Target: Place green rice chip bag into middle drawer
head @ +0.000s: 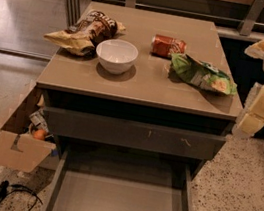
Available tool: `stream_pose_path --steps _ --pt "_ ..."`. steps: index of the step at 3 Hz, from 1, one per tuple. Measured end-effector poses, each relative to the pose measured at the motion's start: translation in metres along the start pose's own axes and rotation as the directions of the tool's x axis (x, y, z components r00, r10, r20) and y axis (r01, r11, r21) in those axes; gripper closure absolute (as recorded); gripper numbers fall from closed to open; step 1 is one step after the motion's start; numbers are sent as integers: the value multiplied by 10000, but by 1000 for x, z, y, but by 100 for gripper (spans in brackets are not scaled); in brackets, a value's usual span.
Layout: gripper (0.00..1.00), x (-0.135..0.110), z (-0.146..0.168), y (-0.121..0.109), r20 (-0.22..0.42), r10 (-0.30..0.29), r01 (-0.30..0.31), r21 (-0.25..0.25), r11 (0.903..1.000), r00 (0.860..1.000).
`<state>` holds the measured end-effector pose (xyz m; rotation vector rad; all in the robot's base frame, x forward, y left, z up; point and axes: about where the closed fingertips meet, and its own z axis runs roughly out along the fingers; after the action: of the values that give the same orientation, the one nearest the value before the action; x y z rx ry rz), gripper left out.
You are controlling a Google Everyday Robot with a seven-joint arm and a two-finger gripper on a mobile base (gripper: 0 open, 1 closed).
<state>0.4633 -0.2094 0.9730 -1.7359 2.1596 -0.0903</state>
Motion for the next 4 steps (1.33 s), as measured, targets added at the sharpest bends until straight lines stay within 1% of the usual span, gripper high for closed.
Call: stream_pose_path --steps 1,2,3,4 --pt "0 -4 21 -39 1130 -127 99 248 9996 9935" --pt "0 5 49 -74 2332 10 -135 523 9985 9724" --pt "0 20 80 -99 2866 185 -416 749 9963 9579" --pt "0 17 104 -113 3103 135 -409 820 9958 9505"
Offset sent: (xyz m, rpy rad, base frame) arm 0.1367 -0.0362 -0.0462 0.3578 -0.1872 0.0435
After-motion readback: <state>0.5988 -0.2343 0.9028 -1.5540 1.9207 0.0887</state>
